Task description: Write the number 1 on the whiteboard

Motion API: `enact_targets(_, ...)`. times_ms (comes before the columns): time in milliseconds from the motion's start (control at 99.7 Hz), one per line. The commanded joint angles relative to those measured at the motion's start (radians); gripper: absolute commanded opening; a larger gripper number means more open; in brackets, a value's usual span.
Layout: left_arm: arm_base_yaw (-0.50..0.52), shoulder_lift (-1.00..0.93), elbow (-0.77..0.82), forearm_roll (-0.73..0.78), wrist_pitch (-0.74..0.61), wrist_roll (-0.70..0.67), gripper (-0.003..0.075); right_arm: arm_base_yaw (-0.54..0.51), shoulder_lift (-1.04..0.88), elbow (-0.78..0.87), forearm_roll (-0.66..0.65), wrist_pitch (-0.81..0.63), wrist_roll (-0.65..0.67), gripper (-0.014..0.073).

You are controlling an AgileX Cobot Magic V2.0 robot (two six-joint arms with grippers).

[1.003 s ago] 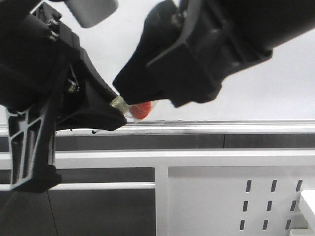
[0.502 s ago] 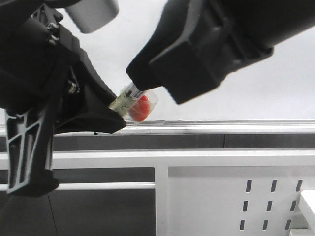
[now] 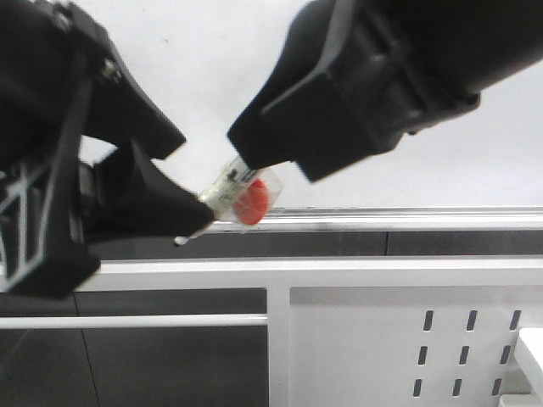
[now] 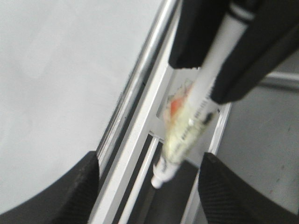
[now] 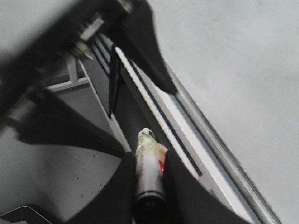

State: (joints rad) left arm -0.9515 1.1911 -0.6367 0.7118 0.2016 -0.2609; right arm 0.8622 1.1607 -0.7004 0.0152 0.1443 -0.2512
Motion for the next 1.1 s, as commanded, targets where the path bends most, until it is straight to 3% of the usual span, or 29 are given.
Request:
enact_targets(0, -0.005, -0.073, -0.025, -0.081, -0.035, -0.017, 0.0428, -0.027, -0.023, -0.031, 0.022, -0.066, -0.006, -0.007)
enact_targets(110, -0.005, -0.148, -0.006, -0.188, -0.013, -0.017, 0.0415, -0.047, -0.047, -0.02, 0.027, -0.062, -0.006, -0.007)
enact_targets(161, -0.005, -0.186, 0.001, -0.241, 0.011, -0.017, 0.0374, -0.049, -0.07, -0.005, 0.03, -0.064, -0.006, -0.007)
enact_targets(221, -0.005, -0.233, 0.019, -0.27, 0.021, -0.017, 0.026, -0.049, -0.106, 0.021, 0.032, -0.071, 0.001, -0.007)
enact_targets(321, -0.005, -0.309, 0.052, -0.274, 0.004, -0.017, -0.0022, -0.049, -0.189, 0.08, 0.05, -0.087, 0.011, -0.0069)
enact_targets(462, -0.002, -0.395, 0.092, -0.279, -0.022, -0.122, -0.002, -0.049, -0.325, 0.163, 0.102, -0.116, 0.011, -0.0069)
enact_targets(672, 0.023, -0.529, 0.211, -0.289, -0.218, -0.143, -0.002, -0.051, -0.489, 0.215, 0.118, -0.082, 0.011, -0.0069)
enact_targets(763, 0.068, -0.569, 0.273, -0.313, -0.283, -0.143, -0.002, -0.051, -0.508, 0.215, 0.131, -0.082, 0.011, -0.0069)
enact_targets(933, 0.177, -0.604, 0.416, -0.454, -0.621, -0.143, -0.002, -0.077, -0.494, 0.208, 0.133, -0.087, 0.011, -0.0069)
enact_targets(1094, 0.299, -0.604, 0.496, -0.522, -0.726, -0.142, -0.002, -0.162, -0.485, 0.206, 0.141, -0.158, 0.011, -0.0069)
